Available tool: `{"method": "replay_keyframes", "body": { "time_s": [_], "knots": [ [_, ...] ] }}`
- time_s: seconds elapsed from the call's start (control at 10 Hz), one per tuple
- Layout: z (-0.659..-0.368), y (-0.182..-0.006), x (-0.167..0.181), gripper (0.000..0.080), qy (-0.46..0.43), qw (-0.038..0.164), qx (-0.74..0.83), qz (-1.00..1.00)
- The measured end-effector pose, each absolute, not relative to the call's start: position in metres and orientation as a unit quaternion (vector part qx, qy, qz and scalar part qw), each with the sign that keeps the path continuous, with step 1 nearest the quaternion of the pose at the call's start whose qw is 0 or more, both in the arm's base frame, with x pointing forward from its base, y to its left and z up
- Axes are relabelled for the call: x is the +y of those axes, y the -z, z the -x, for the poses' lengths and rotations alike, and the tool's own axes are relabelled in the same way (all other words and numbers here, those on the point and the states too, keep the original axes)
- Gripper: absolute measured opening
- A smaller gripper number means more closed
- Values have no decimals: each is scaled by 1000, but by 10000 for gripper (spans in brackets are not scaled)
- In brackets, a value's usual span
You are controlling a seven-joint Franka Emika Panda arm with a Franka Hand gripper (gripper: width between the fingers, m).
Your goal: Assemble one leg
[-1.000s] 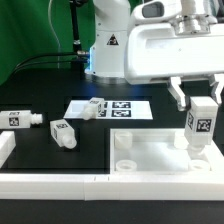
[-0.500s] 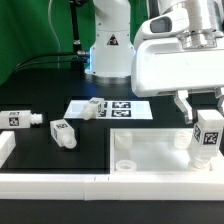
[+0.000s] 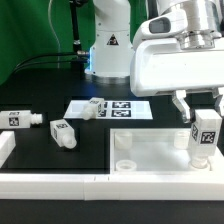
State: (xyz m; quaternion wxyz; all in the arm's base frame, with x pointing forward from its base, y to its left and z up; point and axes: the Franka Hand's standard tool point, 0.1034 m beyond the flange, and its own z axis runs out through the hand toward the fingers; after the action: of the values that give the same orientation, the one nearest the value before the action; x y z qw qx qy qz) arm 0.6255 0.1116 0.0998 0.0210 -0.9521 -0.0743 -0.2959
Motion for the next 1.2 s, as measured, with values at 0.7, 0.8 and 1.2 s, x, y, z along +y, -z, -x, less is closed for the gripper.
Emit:
{"method": "replay_keyframes", "body": {
  "time_s": [0.7,0.8,1.2],
  "knots": [
    [-628,-85,112,287,304,18,-73,950],
    [-631,-85,108,287,308,16,-72,949],
    [-630,-84,108,553,305,16,-72,949]
  ]
}}
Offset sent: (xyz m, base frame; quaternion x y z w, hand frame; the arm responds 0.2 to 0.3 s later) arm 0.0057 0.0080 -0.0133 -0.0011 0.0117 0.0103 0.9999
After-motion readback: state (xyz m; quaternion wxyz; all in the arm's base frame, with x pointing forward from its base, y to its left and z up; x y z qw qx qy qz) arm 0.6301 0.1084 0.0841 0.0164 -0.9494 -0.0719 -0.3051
